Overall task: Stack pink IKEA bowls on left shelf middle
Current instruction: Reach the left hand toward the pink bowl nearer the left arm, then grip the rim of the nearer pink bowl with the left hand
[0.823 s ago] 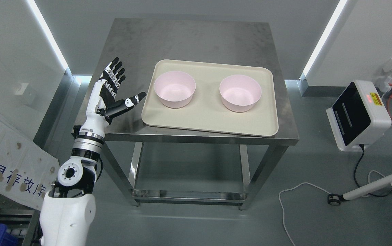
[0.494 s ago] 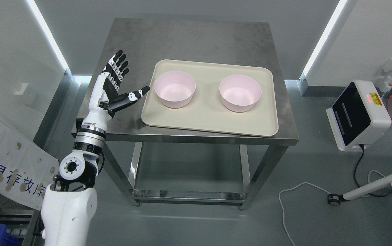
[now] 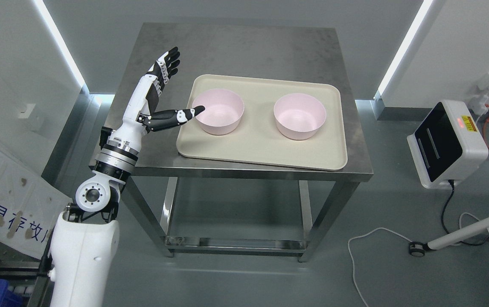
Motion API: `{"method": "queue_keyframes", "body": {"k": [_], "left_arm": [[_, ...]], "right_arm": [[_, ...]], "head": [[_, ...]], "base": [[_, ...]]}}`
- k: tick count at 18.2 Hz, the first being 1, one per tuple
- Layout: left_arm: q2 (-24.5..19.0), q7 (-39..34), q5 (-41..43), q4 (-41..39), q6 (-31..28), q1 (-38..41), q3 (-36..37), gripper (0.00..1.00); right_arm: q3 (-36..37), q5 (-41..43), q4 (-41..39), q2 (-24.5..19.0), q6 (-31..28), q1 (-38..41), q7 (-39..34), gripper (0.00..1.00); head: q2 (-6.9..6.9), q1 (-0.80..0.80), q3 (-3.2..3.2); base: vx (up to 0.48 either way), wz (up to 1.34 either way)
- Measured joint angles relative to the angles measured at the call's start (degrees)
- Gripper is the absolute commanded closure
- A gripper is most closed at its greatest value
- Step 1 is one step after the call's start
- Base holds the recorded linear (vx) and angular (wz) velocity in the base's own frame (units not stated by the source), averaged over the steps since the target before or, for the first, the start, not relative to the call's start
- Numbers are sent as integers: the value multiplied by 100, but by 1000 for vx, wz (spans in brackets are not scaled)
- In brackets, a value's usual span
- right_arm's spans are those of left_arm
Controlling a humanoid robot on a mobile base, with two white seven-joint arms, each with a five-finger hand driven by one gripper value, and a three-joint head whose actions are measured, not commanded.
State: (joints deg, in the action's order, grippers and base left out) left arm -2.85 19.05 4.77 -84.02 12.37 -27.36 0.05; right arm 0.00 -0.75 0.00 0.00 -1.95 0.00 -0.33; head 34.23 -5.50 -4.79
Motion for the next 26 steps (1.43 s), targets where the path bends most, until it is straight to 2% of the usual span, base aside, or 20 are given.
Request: {"method": "queue_keyframes", "body": {"k": [3,4,8,11,18,26], "left_arm": [[-46,142,403,104,120,-214,156,0],[-44,161,500,154,-32,-300,227,0],[65,174,728,390,-1383,-670,486,0],[121,148,779,598,-1744,-923,641,1],[204,112,830,1347,-1884,-1611,879,5],[247,38,881,2271,-1848,-2000,991,5]], "right_arm": [[0,34,0,0,22,0,0,0],[0,41,0,0,28,0,0,0],[0,59,0,0,11,0,0,0],[0,66,0,0,6,0,0,0],[0,73,0,0,-1,0,0,0],[0,75,0,0,-3,0,0,0]], "head": [[0,0,0],[0,0,0],[0,0,0],[0,0,0],[0,0,0],[0,0,0]], "base": [[0,0],[0,0],[0,0],[0,0],[0,0],[0,0]]}}
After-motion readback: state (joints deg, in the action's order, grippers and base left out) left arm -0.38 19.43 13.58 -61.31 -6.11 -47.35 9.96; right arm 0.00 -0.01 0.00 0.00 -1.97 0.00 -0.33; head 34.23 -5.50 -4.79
